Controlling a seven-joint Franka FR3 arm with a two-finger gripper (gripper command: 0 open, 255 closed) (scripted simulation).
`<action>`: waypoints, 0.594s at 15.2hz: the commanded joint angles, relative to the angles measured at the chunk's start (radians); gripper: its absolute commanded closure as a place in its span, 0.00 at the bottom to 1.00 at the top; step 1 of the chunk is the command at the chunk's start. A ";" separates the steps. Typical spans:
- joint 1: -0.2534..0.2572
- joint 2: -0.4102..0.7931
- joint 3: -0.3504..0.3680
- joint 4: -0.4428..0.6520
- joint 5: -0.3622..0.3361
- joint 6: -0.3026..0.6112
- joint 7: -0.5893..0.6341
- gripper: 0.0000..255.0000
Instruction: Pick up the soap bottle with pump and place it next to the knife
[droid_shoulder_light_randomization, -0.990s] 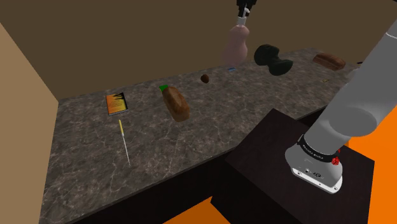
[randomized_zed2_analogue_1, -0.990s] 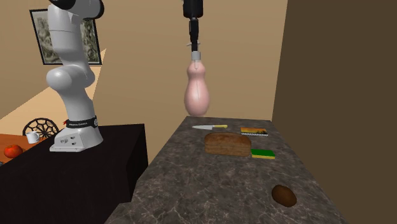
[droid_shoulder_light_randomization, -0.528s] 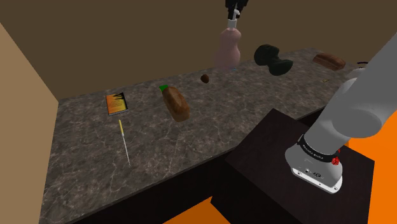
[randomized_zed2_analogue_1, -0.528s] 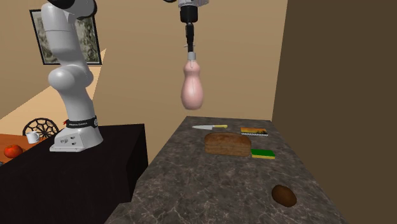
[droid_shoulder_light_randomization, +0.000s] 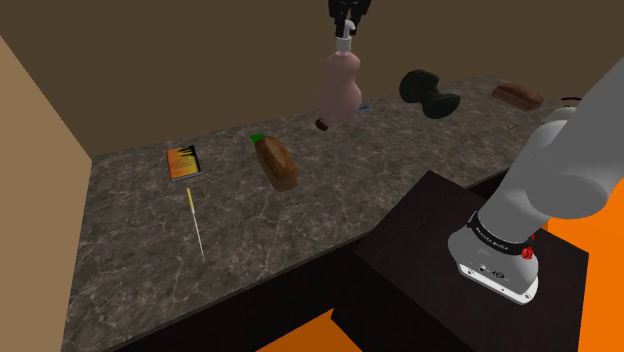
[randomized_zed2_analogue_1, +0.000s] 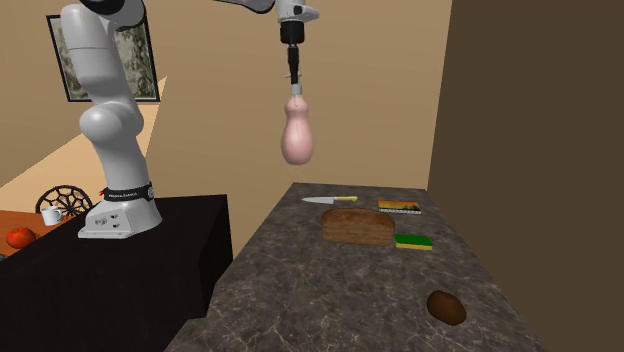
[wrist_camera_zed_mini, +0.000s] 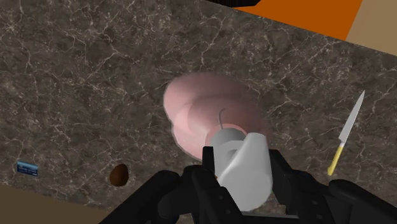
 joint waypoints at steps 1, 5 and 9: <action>0.023 -0.004 0.028 -0.002 0.000 -0.001 0.052 1.00; 0.066 0.011 0.080 0.015 0.003 -0.004 0.147 1.00; 0.109 0.043 0.131 0.053 0.003 -0.011 0.241 1.00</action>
